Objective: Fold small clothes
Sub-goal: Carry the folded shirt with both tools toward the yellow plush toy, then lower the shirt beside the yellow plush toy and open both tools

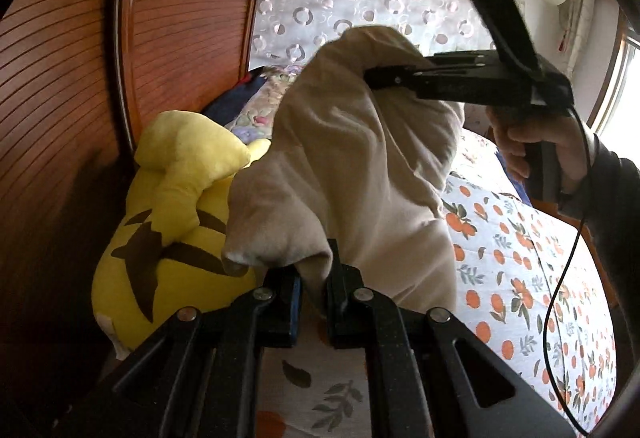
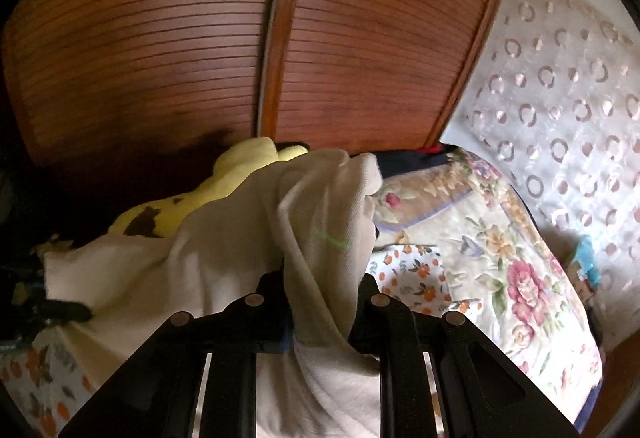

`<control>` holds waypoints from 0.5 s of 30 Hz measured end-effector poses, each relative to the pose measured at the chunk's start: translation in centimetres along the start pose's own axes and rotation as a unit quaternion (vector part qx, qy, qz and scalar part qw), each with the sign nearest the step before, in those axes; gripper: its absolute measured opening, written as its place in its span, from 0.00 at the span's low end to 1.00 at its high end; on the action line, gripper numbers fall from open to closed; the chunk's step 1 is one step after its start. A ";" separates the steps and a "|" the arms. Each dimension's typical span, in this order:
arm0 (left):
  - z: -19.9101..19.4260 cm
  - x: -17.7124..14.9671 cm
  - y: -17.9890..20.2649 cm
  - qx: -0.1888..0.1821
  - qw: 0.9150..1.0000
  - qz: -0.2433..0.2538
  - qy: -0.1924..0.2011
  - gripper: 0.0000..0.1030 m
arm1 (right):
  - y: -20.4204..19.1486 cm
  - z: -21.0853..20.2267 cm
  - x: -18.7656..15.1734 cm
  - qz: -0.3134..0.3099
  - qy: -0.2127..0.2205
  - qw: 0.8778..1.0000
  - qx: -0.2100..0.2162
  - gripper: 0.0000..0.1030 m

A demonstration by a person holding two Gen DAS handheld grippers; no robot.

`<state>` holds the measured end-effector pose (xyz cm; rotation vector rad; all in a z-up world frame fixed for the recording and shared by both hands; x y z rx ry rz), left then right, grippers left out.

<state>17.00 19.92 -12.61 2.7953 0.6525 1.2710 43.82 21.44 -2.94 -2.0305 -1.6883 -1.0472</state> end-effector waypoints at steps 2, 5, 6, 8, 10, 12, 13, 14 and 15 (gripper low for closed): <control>-0.3 0.2 -0.2 0.001 1.000 0.000 0.008 0.10 | 0.0 -0.3 -0.5 0.025 -0.001 1.000 -0.008 0.33; -0.8 0.5 -0.4 0.010 1.000 0.009 0.010 0.19 | 0.3 -2.2 -1.1 0.069 0.014 0.997 -0.004 0.48; -1.1 0.5 -0.4 0.015 1.000 0.016 0.015 0.28 | 0.6 -2.7 -1.3 0.082 0.018 0.996 -0.008 0.50; -1.9 0.7 -0.1 0.017 0.999 0.025 0.026 0.42 | 0.7 -3.7 -1.9 0.095 0.024 0.995 -0.014 0.52; -2.8 0.9 0.3 0.011 0.999 0.033 0.034 0.45 | 0.6 -5.2 -3.0 0.111 0.029 0.993 -0.028 0.52; -3.8 1.1 0.9 0.006 0.998 0.040 0.042 0.61 | -0.1 -6.9 -4.0 0.126 0.043 0.991 -0.032 0.52; -4.3 1.2 1.2 0.001 0.998 0.043 0.047 0.66 | -0.4 -7.9 -4.9 0.137 0.048 0.989 -0.039 0.52; -4.7 1.3 1.6 -0.004 0.998 0.045 0.051 0.74 | -0.8 -8.8 -5.6 0.145 0.052 0.987 -0.044 0.52; -5.1 1.4 2.1 -0.007 0.997 0.049 0.054 0.77 | -1.4 -9.8 -6.5 0.151 0.055 0.986 -0.049 0.52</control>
Point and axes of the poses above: each gripper's, at about its wrist camera, not at the fingertips, and z roughly the way its jaws point, y to its right, x to its top, the point moved 7 cm from there along z, roughly the way its jaws point, and after that the axes turned 4 degrees about x, right-handed, at the moved point
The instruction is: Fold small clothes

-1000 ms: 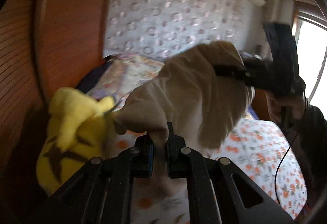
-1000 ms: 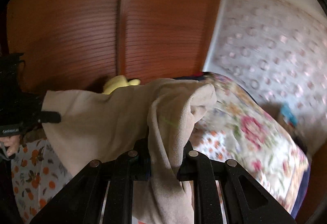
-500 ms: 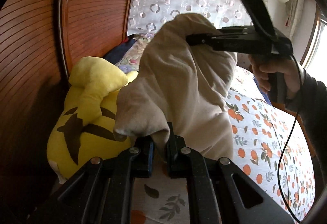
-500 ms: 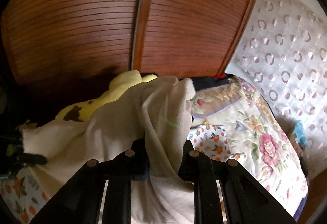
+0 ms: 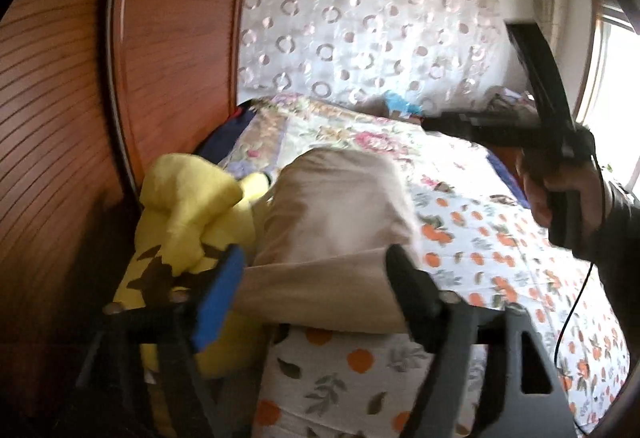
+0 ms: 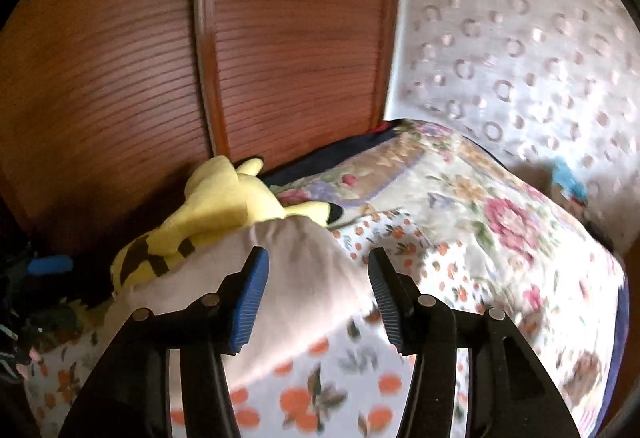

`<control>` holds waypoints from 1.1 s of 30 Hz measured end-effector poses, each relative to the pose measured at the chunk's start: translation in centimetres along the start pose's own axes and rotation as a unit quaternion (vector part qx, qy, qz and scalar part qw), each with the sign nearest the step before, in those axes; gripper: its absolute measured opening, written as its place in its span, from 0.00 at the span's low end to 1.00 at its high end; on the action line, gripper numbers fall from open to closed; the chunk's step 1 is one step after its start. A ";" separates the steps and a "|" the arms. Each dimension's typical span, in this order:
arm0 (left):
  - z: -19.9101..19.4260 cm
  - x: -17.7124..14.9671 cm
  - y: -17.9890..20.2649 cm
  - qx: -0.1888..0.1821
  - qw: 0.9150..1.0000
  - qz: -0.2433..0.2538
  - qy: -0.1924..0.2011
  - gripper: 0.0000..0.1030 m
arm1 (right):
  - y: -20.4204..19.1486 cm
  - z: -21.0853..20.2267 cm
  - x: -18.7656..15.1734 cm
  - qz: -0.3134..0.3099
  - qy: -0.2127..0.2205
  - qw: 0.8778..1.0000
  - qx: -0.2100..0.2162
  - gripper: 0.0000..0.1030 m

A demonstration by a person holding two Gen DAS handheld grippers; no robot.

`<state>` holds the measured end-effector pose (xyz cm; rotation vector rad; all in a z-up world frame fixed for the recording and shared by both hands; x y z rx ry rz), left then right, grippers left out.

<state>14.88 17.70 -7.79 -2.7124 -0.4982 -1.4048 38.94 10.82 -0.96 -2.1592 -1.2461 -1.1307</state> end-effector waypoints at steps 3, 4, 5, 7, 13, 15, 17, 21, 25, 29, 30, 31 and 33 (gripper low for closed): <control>-1.3 0.4 2.0 -0.004 1.000 0.023 0.010 0.78 | -0.6 -3.4 -2.7 0.027 0.011 0.999 -0.018 0.52; -1.8 0.5 2.6 -0.005 0.999 0.029 0.014 0.78 | -0.8 -4.7 -3.8 0.039 0.013 0.999 -0.022 0.54; -2.3 0.6 3.4 -0.007 0.999 0.036 0.018 0.78 | -1.1 -5.8 -4.6 0.048 0.015 0.998 -0.024 0.59; -3.2 0.7 5.0 -0.020 0.998 0.046 0.025 0.79 | -2.0 -8.5 -6.3 0.062 0.020 0.998 -0.020 0.68; -5.3 0.4 9.0 -0.046 0.996 0.068 0.035 0.79 | -3.6 -15.6 -10.2 0.098 0.051 0.993 -0.046 0.76; -6.1 0.3 10.3 -0.049 0.995 0.073 0.038 0.79 | -3.9 -17.7 -11.5 0.111 0.057 0.991 -0.056 0.76; -6.7 0.2 11.7 -0.056 0.994 0.080 0.041 0.79 | -4.4 -19.7 -12.7 0.124 0.062 0.987 -0.077 0.76; -8.2 -0.3 14.5 -0.073 0.992 0.090 0.049 0.79 | -5.0 -24.0 -14.6 0.144 0.074 0.979 -0.120 0.76; -9.9 -0.4 17.2 -0.088 0.989 0.099 0.059 0.79 | -6.4 -28.2 -15.7 0.153 0.104 0.970 -0.160 0.76; -12.2 0.2 19.1 -0.101 0.987 0.101 0.075 0.79 | -8.6 -32.1 -16.3 0.164 0.134 0.960 -0.185 0.76; -12.8 0.4 19.4 -0.103 0.986 0.101 0.080 0.79 | -8.7 -32.9 -16.6 0.166 0.139 0.957 -0.193 0.76; -13.2 0.4 19.7 -0.104 0.986 0.102 0.083 0.79 | -9.2 -33.9 -16.7 0.169 0.147 0.954 -0.202 0.76; -14.2 0.9 20.2 -0.104 0.985 0.101 0.091 0.79 | -10.0 -35.4 -16.9 0.172 0.158 0.950 -0.209 0.76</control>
Point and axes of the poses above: each gripper's, at about its wrist camera, not at the fingertips, and z roughly the way its jaws point, y to its right, x to its top, the point moved 7 cm from there along z, roughly the way its jaws point, and after that the axes turned 4 degrees about x, right-handed, at the moved point
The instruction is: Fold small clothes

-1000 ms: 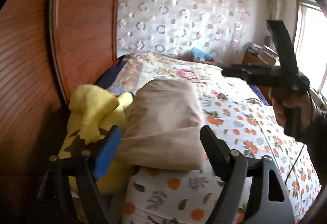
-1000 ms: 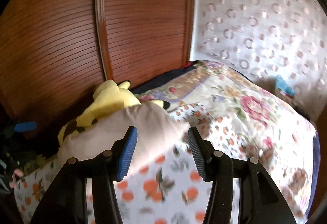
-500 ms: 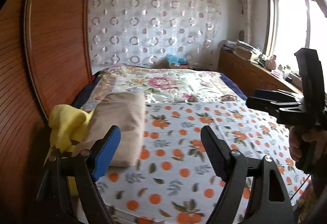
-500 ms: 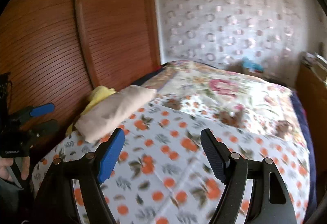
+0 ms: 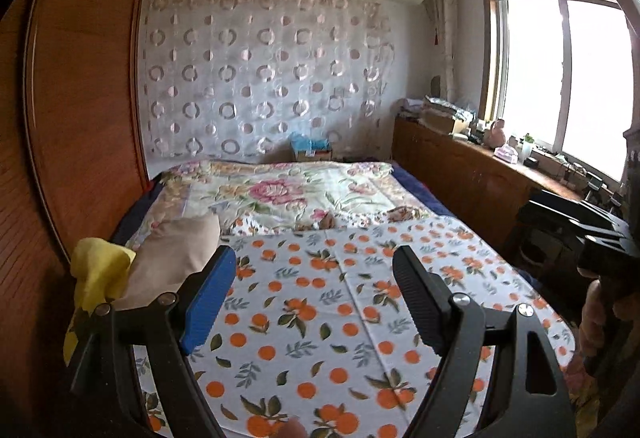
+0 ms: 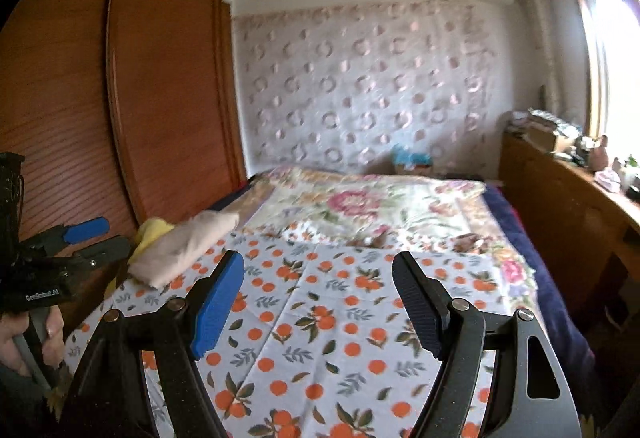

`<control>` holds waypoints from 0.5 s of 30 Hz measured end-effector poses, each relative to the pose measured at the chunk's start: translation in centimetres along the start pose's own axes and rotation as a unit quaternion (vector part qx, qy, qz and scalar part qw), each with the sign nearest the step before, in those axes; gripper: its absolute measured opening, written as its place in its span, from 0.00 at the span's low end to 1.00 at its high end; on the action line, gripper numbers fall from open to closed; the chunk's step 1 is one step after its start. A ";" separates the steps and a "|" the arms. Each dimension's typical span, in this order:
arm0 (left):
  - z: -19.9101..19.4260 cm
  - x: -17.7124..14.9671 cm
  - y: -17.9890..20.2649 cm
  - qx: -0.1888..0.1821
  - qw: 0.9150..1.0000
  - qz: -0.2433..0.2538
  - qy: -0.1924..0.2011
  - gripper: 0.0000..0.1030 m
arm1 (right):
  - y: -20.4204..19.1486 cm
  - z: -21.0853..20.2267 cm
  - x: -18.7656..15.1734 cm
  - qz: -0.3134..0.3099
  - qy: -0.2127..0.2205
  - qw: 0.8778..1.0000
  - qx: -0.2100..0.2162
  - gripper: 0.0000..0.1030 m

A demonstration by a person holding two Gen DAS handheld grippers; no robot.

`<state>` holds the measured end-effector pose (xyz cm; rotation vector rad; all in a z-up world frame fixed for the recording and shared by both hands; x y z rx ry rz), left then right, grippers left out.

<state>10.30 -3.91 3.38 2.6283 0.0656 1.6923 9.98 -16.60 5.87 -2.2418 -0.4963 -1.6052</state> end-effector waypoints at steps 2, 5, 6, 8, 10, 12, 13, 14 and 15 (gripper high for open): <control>-0.6 0.7 0.4 0.002 1.000 0.004 0.007 0.79 | -0.3 -1.1 0.1 0.002 0.009 1.000 -0.004 0.76; -1.4 1.5 0.9 0.014 1.000 0.012 0.016 0.79 | -0.8 -2.1 0.1 0.002 0.021 1.000 -0.012 0.76; -1.5 1.7 0.9 0.017 1.000 0.013 0.017 0.79 | -0.9 -2.2 0.0 0.002 0.024 1.000 -0.014 0.76; -1.8 2.0 1.1 0.020 1.000 0.015 0.018 0.79 | -1.0 -2.5 -0.3 0.002 0.028 0.999 -0.018 0.76; -2.1 2.1 1.4 0.015 1.000 0.016 0.019 0.79 | -1.3 -2.0 -0.8 0.002 0.031 0.999 -0.020 0.76; -2.2 2.2 1.5 0.013 1.000 0.017 0.017 0.79 | -1.4 -1.8 -1.0 0.002 0.033 0.999 -0.023 0.76; -2.2 2.2 1.6 0.012 1.000 0.017 0.017 0.79 | -1.4 -1.4 -1.4 0.001 0.034 0.999 -0.022 0.76; -2.3 2.2 1.7 0.009 1.000 0.016 0.018 0.79 | -1.4 -1.5 -1.7 0.000 0.035 0.999 -0.023 0.76; -2.4 2.2 1.8 0.008 1.000 0.016 0.018 0.79 | -1.4 -1.4 -1.9 -0.001 0.035 0.999 -0.025 0.76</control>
Point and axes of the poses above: each gripper's, at about its wrist camera, not at the fingertips, and z roughly the way its jaws point, y to its right, x to its top, the point moved 7 cm from there along z, roughly the way its jaws point, and after that the axes turned 4 degrees about x, right-handed, at the moved point
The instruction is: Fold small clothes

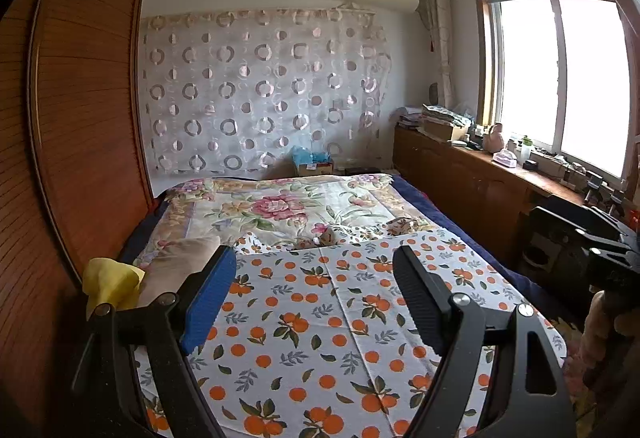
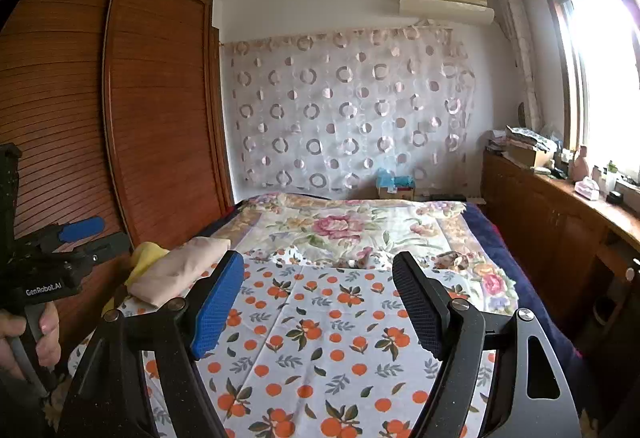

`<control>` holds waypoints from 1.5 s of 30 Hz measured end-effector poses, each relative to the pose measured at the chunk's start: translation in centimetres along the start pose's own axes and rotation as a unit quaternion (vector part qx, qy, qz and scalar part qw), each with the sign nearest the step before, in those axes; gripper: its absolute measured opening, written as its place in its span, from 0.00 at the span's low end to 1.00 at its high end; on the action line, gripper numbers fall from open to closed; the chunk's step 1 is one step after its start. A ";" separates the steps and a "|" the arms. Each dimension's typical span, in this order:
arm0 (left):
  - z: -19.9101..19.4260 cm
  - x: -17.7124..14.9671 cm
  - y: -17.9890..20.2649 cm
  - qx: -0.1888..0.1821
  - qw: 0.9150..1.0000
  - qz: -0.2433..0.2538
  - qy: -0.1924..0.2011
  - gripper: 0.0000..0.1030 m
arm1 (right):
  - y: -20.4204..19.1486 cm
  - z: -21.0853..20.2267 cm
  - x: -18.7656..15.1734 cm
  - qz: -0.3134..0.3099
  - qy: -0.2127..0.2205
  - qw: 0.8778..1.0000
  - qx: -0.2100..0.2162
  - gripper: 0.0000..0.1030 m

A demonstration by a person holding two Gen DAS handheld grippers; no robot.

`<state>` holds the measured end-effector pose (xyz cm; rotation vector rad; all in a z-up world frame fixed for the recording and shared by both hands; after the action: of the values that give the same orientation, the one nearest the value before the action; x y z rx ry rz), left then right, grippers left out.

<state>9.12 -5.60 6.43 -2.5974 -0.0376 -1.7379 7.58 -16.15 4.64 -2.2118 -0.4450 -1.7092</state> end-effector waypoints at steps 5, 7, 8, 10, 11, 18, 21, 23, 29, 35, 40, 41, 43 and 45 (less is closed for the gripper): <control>0.0 0.1 0.0 0.000 1.000 -0.004 0.001 0.79 | 0.6 -0.2 -0.3 0.003 -0.001 1.000 -0.001 0.76; 0.0 0.0 0.0 0.000 1.000 -0.002 0.001 0.79 | 0.8 -0.5 -0.2 0.004 -0.001 1.000 -0.002 0.76; -0.1 0.0 0.0 0.001 1.000 -0.002 0.001 0.79 | 0.9 -0.5 -0.2 0.004 -0.001 1.000 -0.001 0.76; -0.1 0.0 -0.1 0.000 1.000 -0.001 0.001 0.79 | 1.0 -0.5 -0.2 0.005 -0.001 1.000 -0.003 0.76; -0.1 0.1 -0.1 0.001 1.000 0.000 0.001 0.79 | 1.1 -0.5 -0.2 0.005 -0.001 1.000 -0.003 0.76; -0.3 0.0 0.0 0.002 1.000 -0.002 0.003 0.79 | 1.7 -0.5 0.0 0.008 -0.003 1.000 -0.002 0.76; -0.3 0.0 -0.1 0.001 1.000 -0.003 0.003 0.79 | 1.8 -0.5 0.1 0.008 -0.003 1.000 -0.001 0.76; -0.4 0.1 0.0 0.002 1.000 -0.002 0.004 0.79 | 1.9 -0.6 0.1 0.008 -0.002 1.000 0.000 0.76; -0.5 0.1 0.0 0.002 1.000 -0.002 0.004 0.79 | 2.1 -0.7 0.0 0.009 -0.002 1.000 -0.001 0.76; -0.5 0.2 0.0 0.004 1.000 -0.002 0.005 0.79 | 2.1 -0.7 0.0 0.009 -0.002 1.000 0.000 0.76; -0.5 0.0 0.0 0.002 1.000 -0.002 0.005 0.79 | 2.2 -0.7 0.0 0.008 -0.001 1.000 -0.001 0.76; -0.5 0.0 0.0 0.003 1.000 -0.002 0.005 0.79 | 2.2 -0.7 0.1 0.008 0.000 1.000 -0.001 0.76; -0.5 0.0 0.0 0.003 1.000 -0.002 0.005 0.79 | 2.2 -0.7 0.0 0.009 -0.001 1.000 -0.001 0.76; -0.5 0.0 -0.1 0.003 1.000 -0.002 0.006 0.79 | 2.3 -0.7 0.1 0.008 0.000 1.000 -0.001 0.76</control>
<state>8.63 -5.55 6.61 -2.5852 -0.0484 -1.7512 7.95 -18.51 4.74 -2.2110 -0.4250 -1.7022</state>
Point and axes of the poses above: each gripper's, at about its wrist camera, not at the fingertips, and z roughly the way its jaws point, y to its right, x to its top, the point moved 7 cm from there along z, roughly the way its jaws point, and after that the axes turned 4 degrees about x, right-handed, at the moved point
